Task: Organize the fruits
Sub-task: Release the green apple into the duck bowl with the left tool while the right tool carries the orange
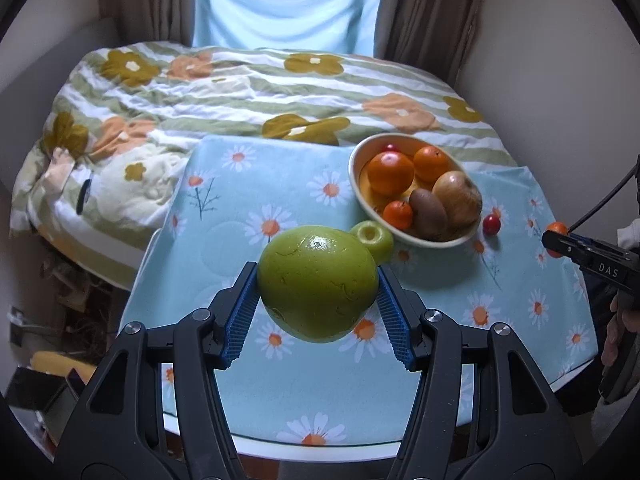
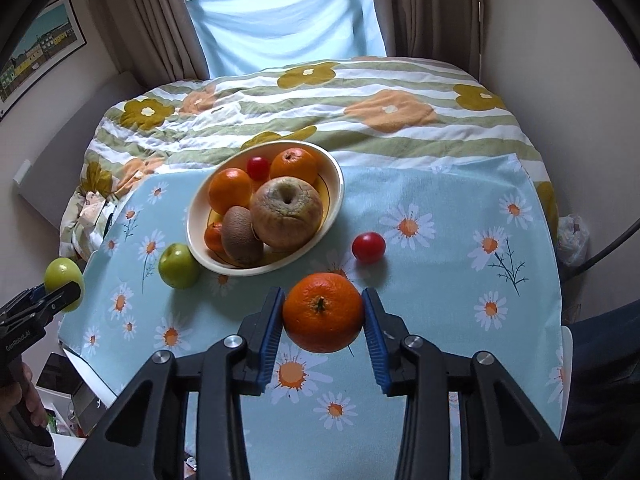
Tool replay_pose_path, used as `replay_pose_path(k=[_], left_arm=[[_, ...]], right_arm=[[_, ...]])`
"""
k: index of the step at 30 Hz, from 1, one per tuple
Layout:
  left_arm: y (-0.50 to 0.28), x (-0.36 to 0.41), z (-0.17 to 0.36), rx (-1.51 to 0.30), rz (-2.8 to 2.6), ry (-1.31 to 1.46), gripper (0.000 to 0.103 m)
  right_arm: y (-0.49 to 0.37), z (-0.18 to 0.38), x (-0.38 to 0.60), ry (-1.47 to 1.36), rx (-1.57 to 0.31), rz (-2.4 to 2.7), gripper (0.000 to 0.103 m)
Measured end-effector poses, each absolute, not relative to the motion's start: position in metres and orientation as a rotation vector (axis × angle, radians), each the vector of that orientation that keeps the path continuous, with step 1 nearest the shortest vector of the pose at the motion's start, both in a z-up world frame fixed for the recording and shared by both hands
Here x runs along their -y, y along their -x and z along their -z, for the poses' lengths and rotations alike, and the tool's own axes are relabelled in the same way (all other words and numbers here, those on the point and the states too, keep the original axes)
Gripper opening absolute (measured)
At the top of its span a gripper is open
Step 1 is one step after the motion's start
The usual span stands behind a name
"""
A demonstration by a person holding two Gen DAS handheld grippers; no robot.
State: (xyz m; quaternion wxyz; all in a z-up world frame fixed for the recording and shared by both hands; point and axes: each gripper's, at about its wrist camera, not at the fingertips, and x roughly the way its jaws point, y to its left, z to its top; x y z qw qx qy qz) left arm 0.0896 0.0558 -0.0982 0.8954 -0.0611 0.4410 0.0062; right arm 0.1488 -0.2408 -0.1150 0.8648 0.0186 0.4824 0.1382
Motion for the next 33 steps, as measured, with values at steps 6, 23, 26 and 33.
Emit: replay_pose_path(k=[6, 23, 26, 33], left_arm=[[-0.121, -0.046, 0.072, -0.872, 0.047, 0.108, 0.063], [-0.256, -0.008, 0.084, -0.893, 0.268, 0.031, 0.063], [-0.280, 0.002, 0.095, -0.911, 0.305, 0.008, 0.063], [-0.330, 0.026, 0.122, -0.953, 0.376, -0.044, 0.063]], right_arm=[[-0.158, 0.091, 0.233, -0.037, -0.981, -0.302, 0.036], [-0.222, 0.089, 0.217, -0.091, -0.981, -0.250, 0.036], [-0.235, 0.096, 0.216, -0.106, -0.993, -0.235, 0.036], [-0.257, 0.114, 0.221, -0.141, -1.021, -0.200, 0.036]])
